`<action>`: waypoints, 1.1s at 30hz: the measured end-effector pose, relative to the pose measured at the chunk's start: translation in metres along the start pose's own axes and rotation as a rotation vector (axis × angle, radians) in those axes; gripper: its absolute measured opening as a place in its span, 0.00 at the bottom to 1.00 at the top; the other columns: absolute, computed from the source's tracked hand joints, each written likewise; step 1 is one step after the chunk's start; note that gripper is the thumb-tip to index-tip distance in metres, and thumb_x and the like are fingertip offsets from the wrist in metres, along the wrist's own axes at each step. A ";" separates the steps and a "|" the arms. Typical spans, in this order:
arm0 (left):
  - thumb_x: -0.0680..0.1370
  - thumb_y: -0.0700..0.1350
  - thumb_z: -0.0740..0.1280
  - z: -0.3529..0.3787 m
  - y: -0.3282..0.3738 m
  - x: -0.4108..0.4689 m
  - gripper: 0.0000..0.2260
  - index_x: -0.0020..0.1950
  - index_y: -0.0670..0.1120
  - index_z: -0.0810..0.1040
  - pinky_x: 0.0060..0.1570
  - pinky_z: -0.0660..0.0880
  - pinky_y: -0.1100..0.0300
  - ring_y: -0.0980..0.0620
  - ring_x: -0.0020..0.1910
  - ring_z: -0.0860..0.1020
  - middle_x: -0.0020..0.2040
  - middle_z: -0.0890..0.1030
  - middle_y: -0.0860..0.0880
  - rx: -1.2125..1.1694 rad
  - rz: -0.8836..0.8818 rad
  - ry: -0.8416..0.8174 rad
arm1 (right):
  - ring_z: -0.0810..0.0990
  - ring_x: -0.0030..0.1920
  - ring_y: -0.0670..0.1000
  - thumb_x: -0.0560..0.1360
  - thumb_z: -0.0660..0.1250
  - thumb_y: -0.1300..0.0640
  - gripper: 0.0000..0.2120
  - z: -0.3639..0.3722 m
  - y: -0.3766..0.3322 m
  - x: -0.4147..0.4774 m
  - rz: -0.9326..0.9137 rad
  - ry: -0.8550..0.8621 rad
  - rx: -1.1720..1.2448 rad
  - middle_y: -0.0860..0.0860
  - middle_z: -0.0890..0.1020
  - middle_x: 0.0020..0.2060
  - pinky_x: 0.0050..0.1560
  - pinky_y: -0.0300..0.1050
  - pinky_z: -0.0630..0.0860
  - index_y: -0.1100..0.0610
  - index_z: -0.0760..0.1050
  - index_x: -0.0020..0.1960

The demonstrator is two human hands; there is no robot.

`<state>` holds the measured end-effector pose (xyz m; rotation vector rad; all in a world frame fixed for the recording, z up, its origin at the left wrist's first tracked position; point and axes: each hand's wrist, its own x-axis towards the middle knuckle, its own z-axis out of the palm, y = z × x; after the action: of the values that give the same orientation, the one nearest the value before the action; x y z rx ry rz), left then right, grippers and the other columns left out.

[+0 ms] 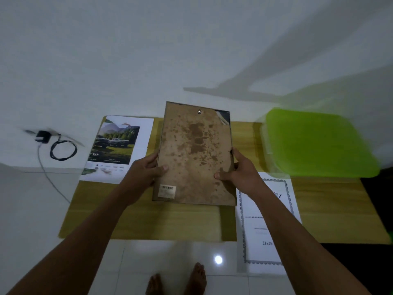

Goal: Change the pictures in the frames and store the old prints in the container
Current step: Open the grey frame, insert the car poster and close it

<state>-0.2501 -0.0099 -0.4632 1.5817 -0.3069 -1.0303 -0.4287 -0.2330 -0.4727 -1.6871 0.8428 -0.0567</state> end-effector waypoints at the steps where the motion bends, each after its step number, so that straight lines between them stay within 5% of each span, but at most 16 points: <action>1: 0.75 0.33 0.68 0.000 0.009 -0.007 0.26 0.69 0.52 0.71 0.51 0.80 0.51 0.45 0.54 0.82 0.57 0.83 0.46 -0.038 -0.003 -0.067 | 0.82 0.41 0.35 0.66 0.79 0.67 0.36 -0.001 -0.008 -0.003 -0.013 0.010 0.013 0.43 0.82 0.49 0.38 0.29 0.77 0.47 0.67 0.67; 7: 0.75 0.31 0.67 -0.010 0.064 -0.042 0.35 0.75 0.57 0.62 0.56 0.77 0.43 0.43 0.60 0.79 0.64 0.79 0.46 0.012 0.210 -0.157 | 0.81 0.37 0.34 0.66 0.78 0.69 0.34 0.004 -0.060 -0.031 -0.094 0.062 0.089 0.44 0.82 0.46 0.34 0.28 0.75 0.49 0.69 0.65; 12: 0.75 0.31 0.67 -0.016 0.093 -0.073 0.37 0.76 0.58 0.59 0.55 0.78 0.43 0.43 0.56 0.81 0.59 0.82 0.45 0.049 0.300 -0.109 | 0.83 0.49 0.50 0.67 0.78 0.68 0.33 0.013 -0.093 -0.057 -0.121 0.113 0.150 0.48 0.83 0.49 0.42 0.37 0.80 0.48 0.70 0.66; 15: 0.75 0.33 0.69 -0.014 0.099 -0.088 0.38 0.76 0.61 0.59 0.54 0.78 0.41 0.44 0.55 0.82 0.60 0.81 0.44 0.122 0.351 -0.050 | 0.81 0.52 0.45 0.74 0.74 0.57 0.28 0.028 -0.115 -0.070 -0.169 0.231 0.028 0.42 0.81 0.51 0.48 0.41 0.80 0.47 0.67 0.70; 18: 0.76 0.37 0.68 0.001 0.099 -0.101 0.36 0.76 0.62 0.57 0.49 0.82 0.49 0.50 0.54 0.81 0.63 0.79 0.49 0.459 0.564 0.073 | 0.77 0.61 0.47 0.75 0.68 0.39 0.31 0.047 -0.150 -0.081 -0.243 0.319 -0.046 0.44 0.76 0.60 0.58 0.47 0.77 0.50 0.66 0.73; 22: 0.76 0.39 0.67 0.022 0.102 -0.120 0.38 0.75 0.61 0.49 0.33 0.73 0.62 0.55 0.38 0.77 0.47 0.80 0.50 0.849 0.767 0.139 | 0.80 0.59 0.51 0.64 0.68 0.26 0.40 0.068 -0.196 -0.098 -0.215 0.346 0.214 0.46 0.80 0.60 0.58 0.56 0.80 0.48 0.71 0.68; 25: 0.76 0.36 0.65 0.026 0.103 -0.127 0.40 0.76 0.60 0.44 0.27 0.67 0.58 0.50 0.31 0.74 0.39 0.80 0.45 1.053 0.902 0.150 | 0.83 0.51 0.50 0.68 0.70 0.38 0.31 0.069 -0.205 -0.109 -0.243 0.457 0.274 0.48 0.82 0.52 0.51 0.55 0.82 0.50 0.69 0.66; 27: 0.77 0.39 0.65 0.028 0.101 -0.129 0.38 0.77 0.59 0.44 0.26 0.65 0.60 0.48 0.32 0.75 0.43 0.82 0.44 1.126 0.976 0.148 | 0.82 0.43 0.50 0.74 0.66 0.49 0.21 0.067 -0.208 -0.116 -0.261 0.517 0.297 0.49 0.80 0.45 0.43 0.52 0.81 0.53 0.69 0.65; 30: 0.77 0.56 0.66 0.032 0.101 -0.133 0.34 0.78 0.59 0.53 0.44 0.75 0.59 0.51 0.53 0.80 0.59 0.81 0.51 1.014 0.891 0.086 | 0.76 0.38 0.51 0.78 0.61 0.56 0.10 0.061 -0.209 -0.127 -0.284 0.626 0.223 0.49 0.75 0.39 0.37 0.48 0.73 0.55 0.68 0.58; 33: 0.78 0.58 0.64 0.024 0.110 -0.135 0.27 0.76 0.57 0.62 0.49 0.75 0.60 0.52 0.55 0.80 0.58 0.81 0.51 0.802 0.874 0.116 | 0.71 0.35 0.50 0.79 0.59 0.60 0.06 0.049 -0.204 -0.139 -0.337 0.622 0.232 0.51 0.72 0.39 0.33 0.46 0.68 0.55 0.67 0.56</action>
<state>-0.3097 0.0334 -0.3032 1.8806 -1.3126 -0.1024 -0.4077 -0.1049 -0.2570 -1.5858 0.9450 -0.9141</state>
